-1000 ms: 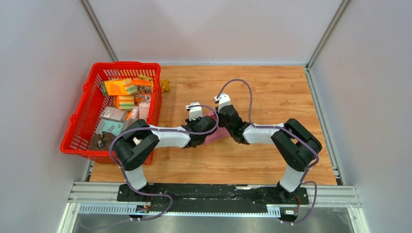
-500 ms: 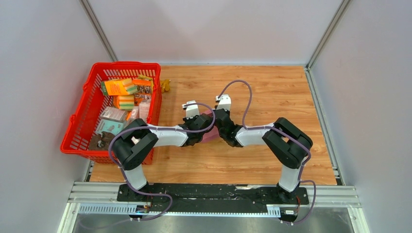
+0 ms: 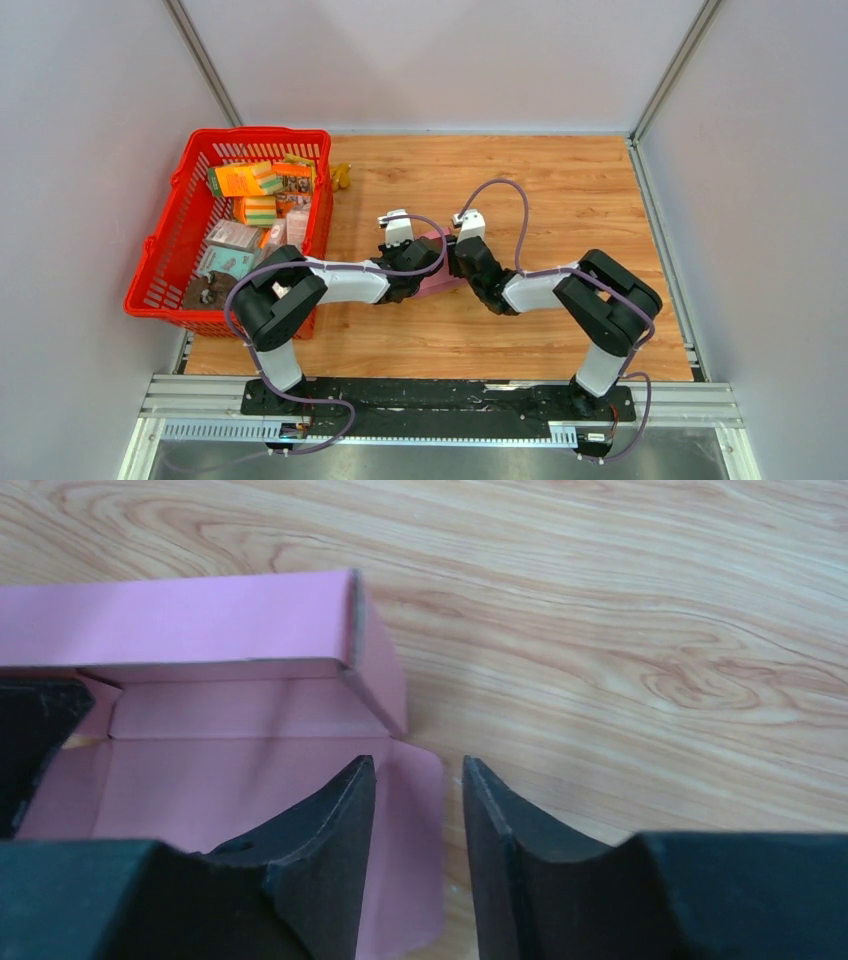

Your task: Fold the paper box

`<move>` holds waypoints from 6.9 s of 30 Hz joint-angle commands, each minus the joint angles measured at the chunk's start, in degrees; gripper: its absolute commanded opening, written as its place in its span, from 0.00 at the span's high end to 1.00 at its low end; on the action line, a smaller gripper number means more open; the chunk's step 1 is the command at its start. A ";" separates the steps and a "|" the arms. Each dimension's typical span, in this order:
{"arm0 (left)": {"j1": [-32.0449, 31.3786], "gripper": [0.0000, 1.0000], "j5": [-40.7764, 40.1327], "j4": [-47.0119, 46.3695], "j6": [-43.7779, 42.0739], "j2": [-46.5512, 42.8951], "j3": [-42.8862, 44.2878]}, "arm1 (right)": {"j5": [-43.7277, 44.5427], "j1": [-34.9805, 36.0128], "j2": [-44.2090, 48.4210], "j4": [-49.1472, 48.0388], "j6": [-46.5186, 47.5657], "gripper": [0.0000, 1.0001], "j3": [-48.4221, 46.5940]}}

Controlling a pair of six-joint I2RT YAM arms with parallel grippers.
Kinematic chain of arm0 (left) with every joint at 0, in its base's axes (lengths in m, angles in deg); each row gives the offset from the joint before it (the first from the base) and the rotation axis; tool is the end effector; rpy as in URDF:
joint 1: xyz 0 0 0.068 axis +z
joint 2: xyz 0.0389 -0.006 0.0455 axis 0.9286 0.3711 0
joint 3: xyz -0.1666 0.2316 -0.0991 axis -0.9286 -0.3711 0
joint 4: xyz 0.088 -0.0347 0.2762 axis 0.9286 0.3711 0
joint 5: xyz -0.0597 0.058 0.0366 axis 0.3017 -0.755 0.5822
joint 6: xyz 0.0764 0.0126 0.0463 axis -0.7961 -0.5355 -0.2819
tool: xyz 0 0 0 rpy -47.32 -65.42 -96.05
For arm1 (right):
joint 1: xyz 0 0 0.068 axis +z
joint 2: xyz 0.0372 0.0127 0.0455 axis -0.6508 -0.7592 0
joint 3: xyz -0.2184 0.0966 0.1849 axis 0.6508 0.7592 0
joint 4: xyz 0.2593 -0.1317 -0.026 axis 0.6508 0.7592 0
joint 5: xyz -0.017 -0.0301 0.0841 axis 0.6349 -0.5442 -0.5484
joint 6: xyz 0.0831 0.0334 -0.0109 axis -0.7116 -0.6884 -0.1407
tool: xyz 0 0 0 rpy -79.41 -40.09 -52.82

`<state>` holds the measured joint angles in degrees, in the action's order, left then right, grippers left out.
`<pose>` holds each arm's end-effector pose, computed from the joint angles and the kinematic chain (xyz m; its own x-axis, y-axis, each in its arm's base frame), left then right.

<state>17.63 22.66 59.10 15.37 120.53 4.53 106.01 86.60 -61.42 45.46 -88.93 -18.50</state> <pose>0.2862 -0.2552 0.1249 -0.4846 -0.2255 -0.8452 -0.2206 0.9665 -0.1314 0.2940 0.2540 0.1144 -0.4520 -0.1384 -0.8812 -0.2864 0.9581 -0.0036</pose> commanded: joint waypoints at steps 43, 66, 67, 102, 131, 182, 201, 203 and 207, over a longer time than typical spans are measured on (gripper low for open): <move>-2.04 0.38 49.43 13.08 -21.64 -45.04 -12.62 | -42.83 -15.85 10.11 13.12 -31.50 0.55 9.13; -17.78 0.30 26.05 28.47 -49.34 -6.63 13.87 | -54.08 -20.07 17.23 6.95 -32.74 1.00 14.23; -18.31 0.30 25.08 29.61 -51.08 -5.75 14.66 | -54.43 -20.16 17.76 7.13 -32.91 1.00 14.24; -24.12 1.00 6.34 51.12 -37.77 0.68 29.33 | -29.44 -26.57 55.33 43.13 -26.76 0.19 13.00; 10.24 1.00 53.30 30.42 29.56 -11.36 21.79 | -28.16 -2.78 49.23 26.67 -14.47 0.12 13.44; 10.25 0.62 44.77 -1.39 -32.38 -36.68 -1.59 | 9.12 6.82 21.54 50.11 -3.31 0.24 -12.39; 10.07 0.61 45.72 -20.21 -29.22 -31.59 -16.19 | 8.33 2.43 20.56 49.32 1.02 0.19 -17.68; 10.07 0.61 46.34 -20.04 -29.04 -30.09 -15.40 | 5.79 2.34 24.95 50.19 -2.14 0.17 -16.09; 10.07 0.59 46.78 -18.54 -29.30 -28.24 -13.99 | 5.77 0.07 30.23 57.47 -12.85 0.13 -14.59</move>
<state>27.71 67.45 42.57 -14.44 91.18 -12.50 113.11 88.57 -36.55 96.89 -90.74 -33.78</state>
